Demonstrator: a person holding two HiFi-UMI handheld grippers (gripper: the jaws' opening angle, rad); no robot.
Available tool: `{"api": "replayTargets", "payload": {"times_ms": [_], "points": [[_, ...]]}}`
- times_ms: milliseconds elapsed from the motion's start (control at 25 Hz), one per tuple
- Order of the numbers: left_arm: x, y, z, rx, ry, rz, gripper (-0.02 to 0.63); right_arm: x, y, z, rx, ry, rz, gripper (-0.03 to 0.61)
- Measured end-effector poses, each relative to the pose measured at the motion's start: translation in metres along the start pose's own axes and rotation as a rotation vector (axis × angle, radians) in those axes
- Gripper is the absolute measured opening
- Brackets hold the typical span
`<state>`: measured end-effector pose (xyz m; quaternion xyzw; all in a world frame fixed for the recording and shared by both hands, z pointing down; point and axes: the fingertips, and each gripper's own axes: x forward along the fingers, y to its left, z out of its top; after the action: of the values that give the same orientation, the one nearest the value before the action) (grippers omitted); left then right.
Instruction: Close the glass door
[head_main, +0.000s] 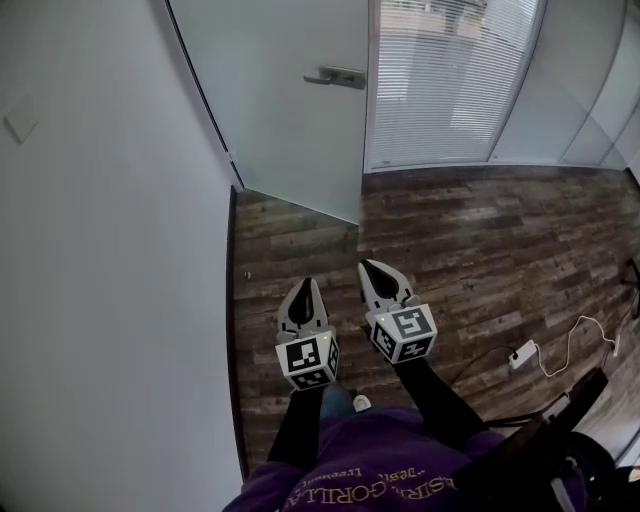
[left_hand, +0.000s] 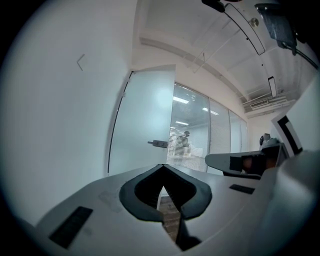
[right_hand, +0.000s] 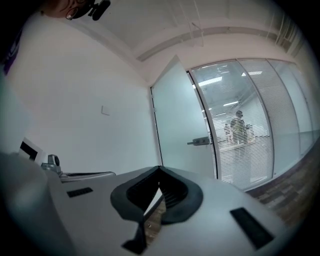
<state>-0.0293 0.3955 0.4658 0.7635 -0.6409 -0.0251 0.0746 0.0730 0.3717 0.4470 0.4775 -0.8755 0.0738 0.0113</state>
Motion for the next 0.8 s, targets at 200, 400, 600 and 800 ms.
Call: {"api": "replayTargets", "payload": {"times_ms": [200,400,600,800], "points": [[0.043,0.022,0.007,0.021,-0.004,-0.027,0.000,0.047,-0.010,0.004,0.007,-0.008,-0.016,-0.009],[0.085,0.053,0.024,0.032,-0.010,-0.055,0.000,0.098,-0.010,0.015,0.010,-0.017,-0.037,-0.009],[0.114,0.078,0.029,0.038,-0.002,-0.085,0.000,0.135,-0.011,0.016,0.013,-0.021,-0.069,-0.009],[0.135,0.095,0.026,0.022,0.004,-0.093,0.000,0.159,-0.015,0.013,0.010,-0.009,-0.093,-0.009]]}}
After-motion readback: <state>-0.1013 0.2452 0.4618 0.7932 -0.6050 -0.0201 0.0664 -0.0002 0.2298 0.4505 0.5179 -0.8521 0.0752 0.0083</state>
